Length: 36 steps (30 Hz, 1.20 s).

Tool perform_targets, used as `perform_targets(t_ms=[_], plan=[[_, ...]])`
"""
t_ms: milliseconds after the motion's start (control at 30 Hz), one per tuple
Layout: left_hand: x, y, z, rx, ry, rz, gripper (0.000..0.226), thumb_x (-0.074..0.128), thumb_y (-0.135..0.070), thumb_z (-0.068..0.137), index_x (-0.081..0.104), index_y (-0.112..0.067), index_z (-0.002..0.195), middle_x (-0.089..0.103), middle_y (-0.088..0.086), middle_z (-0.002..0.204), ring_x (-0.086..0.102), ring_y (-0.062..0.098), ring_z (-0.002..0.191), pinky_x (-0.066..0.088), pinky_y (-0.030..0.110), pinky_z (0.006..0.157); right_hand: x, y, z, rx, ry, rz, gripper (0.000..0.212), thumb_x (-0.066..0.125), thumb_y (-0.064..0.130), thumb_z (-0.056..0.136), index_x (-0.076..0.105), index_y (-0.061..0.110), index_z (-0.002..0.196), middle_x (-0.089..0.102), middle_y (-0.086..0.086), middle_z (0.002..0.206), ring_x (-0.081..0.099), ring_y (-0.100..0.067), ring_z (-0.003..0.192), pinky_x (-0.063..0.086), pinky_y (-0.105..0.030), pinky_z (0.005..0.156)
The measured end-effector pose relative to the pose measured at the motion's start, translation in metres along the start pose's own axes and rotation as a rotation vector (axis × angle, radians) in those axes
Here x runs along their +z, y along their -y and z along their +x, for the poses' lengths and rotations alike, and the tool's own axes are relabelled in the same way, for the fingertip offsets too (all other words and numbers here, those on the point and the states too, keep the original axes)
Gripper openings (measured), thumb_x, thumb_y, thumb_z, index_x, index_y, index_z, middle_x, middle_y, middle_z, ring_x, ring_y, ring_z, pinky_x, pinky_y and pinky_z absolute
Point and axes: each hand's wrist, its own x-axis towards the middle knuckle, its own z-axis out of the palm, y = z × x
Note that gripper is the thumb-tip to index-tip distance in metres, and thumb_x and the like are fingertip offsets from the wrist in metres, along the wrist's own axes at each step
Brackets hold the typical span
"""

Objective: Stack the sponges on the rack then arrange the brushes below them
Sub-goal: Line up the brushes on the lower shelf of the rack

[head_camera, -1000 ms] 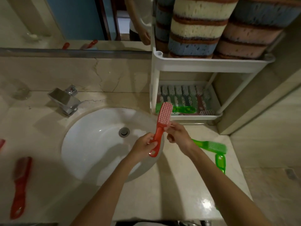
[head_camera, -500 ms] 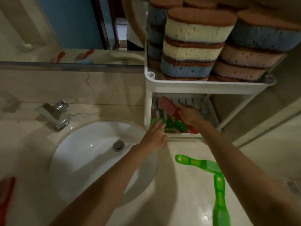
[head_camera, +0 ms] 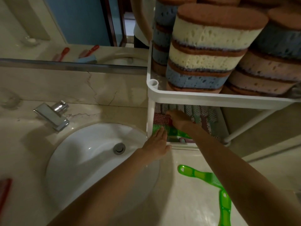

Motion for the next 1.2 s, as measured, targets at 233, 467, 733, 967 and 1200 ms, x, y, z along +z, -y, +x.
perform_targets(t_ms=[233, 467, 733, 967, 1200], plan=[[0.002, -0.001, -0.001, 0.001, -0.008, -0.002, 0.065, 0.027, -0.035, 0.101, -0.004, -0.003, 0.149, -0.014, 0.014, 0.158, -0.010, 0.024, 0.147, -0.001, 0.033, 0.120, 0.025, -0.008, -0.009, -0.111, -0.181, -0.034, 0.036, 0.040, 0.006, 0.092, 0.053, 0.011, 0.125, 0.055, -0.018, 0.122, 0.053, -0.033, 0.110, 0.043, -0.035, 0.093], [0.002, -0.002, -0.002, -0.003, -0.025, 0.005, 0.066, 0.029, -0.033, 0.101, -0.004, -0.002, 0.148, -0.013, 0.014, 0.158, -0.008, 0.025, 0.147, -0.001, 0.032, 0.121, 0.026, -0.007, -0.027, -0.130, -0.222, 0.087, 0.056, 0.041, -0.006, 0.084, 0.041, 0.009, 0.138, 0.050, -0.023, 0.135, 0.051, -0.036, 0.119, 0.043, -0.042, 0.102], [-0.003, -0.005, -0.008, -0.008, -0.111, -0.161, 0.062, 0.031, -0.002, 0.096, 0.000, -0.008, 0.150, -0.007, 0.009, 0.159, 0.000, 0.021, 0.148, 0.005, 0.030, 0.119, 0.030, -0.005, -0.050, -0.034, -0.247, 0.249, 0.061, 0.040, -0.011, 0.081, 0.040, 0.008, 0.139, 0.051, -0.022, 0.135, 0.054, -0.037, 0.119, 0.041, -0.041, 0.104], [0.007, -0.028, -0.032, 0.040, -0.447, -0.300, 0.041, 0.037, -0.003, 0.094, 0.042, -0.004, 0.135, 0.043, 0.014, 0.139, 0.041, 0.028, 0.129, 0.031, 0.031, 0.104, 0.043, -0.014, -0.127, 0.044, -0.640, 0.378, 0.045, 0.046, -0.012, 0.076, 0.058, -0.001, 0.118, 0.060, -0.021, 0.119, 0.056, -0.034, 0.112, 0.038, -0.032, 0.094], [0.073, -0.041, -0.058, 0.048, -0.355, -0.438, 0.035, 0.043, -0.005, 0.093, 0.051, -0.005, 0.127, 0.052, 0.013, 0.134, 0.046, 0.025, 0.126, 0.031, 0.024, 0.102, 0.123, -0.058, -0.193, 0.329, -0.337, 0.120, 0.057, 0.050, 0.002, 0.080, 0.041, 0.005, 0.136, 0.044, -0.020, 0.136, 0.040, -0.038, 0.127, 0.036, -0.041, 0.103]])
